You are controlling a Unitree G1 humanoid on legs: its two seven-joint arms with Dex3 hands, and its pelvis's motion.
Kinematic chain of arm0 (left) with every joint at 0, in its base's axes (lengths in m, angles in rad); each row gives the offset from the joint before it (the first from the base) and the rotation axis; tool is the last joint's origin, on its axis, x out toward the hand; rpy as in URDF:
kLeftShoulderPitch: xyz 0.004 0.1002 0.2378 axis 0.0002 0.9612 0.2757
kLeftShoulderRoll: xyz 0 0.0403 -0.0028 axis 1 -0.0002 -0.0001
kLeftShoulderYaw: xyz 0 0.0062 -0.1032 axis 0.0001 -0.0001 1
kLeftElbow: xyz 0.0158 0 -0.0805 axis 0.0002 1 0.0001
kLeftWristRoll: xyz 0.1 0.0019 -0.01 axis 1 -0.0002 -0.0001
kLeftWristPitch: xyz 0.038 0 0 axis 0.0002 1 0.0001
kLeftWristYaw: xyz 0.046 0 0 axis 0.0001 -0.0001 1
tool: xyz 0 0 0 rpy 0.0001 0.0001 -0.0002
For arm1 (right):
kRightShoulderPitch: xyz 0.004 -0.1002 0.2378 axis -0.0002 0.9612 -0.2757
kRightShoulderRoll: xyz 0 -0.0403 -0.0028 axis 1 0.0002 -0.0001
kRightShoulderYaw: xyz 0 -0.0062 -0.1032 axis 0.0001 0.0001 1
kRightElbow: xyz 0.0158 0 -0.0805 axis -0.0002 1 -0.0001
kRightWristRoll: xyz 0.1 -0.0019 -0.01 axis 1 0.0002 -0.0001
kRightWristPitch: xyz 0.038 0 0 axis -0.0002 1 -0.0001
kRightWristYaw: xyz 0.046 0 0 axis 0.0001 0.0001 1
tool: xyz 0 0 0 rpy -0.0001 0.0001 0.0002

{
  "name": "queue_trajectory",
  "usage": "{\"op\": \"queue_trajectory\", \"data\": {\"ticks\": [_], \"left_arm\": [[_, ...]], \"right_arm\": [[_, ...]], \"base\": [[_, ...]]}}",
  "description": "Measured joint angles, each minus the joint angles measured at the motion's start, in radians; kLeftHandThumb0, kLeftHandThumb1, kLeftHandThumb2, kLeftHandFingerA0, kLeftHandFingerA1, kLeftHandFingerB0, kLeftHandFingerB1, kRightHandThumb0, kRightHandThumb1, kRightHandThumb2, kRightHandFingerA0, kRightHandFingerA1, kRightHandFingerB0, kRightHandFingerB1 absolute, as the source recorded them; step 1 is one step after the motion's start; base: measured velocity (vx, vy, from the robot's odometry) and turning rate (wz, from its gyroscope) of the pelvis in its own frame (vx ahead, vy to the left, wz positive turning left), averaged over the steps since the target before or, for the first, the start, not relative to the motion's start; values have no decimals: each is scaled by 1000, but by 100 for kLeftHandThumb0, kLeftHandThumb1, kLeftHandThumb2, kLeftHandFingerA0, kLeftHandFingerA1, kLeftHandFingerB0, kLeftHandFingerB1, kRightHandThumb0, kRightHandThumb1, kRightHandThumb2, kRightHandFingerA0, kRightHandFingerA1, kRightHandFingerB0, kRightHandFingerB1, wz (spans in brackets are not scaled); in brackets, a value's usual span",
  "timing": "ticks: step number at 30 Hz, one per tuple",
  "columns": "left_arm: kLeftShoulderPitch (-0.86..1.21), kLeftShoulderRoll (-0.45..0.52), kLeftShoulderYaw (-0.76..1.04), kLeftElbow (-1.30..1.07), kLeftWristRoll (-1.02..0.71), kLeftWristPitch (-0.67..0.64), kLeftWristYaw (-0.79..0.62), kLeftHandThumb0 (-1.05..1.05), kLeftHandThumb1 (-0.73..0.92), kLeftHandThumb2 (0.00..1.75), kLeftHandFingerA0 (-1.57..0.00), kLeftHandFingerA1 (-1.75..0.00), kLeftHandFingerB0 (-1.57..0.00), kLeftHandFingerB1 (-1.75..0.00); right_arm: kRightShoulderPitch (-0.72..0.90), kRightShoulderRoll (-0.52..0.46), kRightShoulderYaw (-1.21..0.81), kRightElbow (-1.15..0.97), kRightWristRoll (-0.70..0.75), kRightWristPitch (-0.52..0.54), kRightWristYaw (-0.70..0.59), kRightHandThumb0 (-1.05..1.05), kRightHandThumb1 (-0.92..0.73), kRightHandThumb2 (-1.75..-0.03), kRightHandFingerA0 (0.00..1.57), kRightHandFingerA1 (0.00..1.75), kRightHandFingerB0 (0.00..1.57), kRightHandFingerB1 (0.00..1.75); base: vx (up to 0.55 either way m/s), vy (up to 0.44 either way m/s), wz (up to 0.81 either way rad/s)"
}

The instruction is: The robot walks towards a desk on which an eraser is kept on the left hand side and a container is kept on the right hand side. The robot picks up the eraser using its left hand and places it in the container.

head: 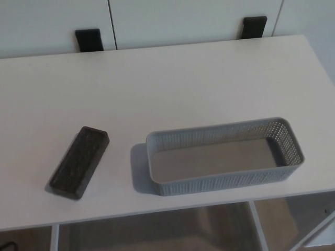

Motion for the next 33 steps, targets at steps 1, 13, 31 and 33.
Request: {"op": "queue_trajectory", "data": {"ticks": [1,13,31,33], "left_arm": [[-22,-32,9,0,10,2,13,-58,43,64,0,-7,-6,-25],[-230,-275,86,80,173,13,177,-52,45,58,0,-3,0,-7],[-311,-413,98,244,439,66,358,-46,45,57,0,-3,0,-16],[-318,-420,98,269,467,72,380,-55,44,62,0,-15,0,-8]], "right_arm": [[-1,1,1,3,0,0,0,-23,-51,-94,44,66,17,50],[-11,1,6,18,-1,0,0,-25,-51,-94,38,62,17,49],[-16,1,13,27,-1,0,0,-24,-51,-93,38,62,16,49],[-20,1,13,31,-1,0,1,-29,-71,-61,45,50,29,35]], "base": [[0,0,0],[0,0,0],[0,0,0],[0,0,0]]}}
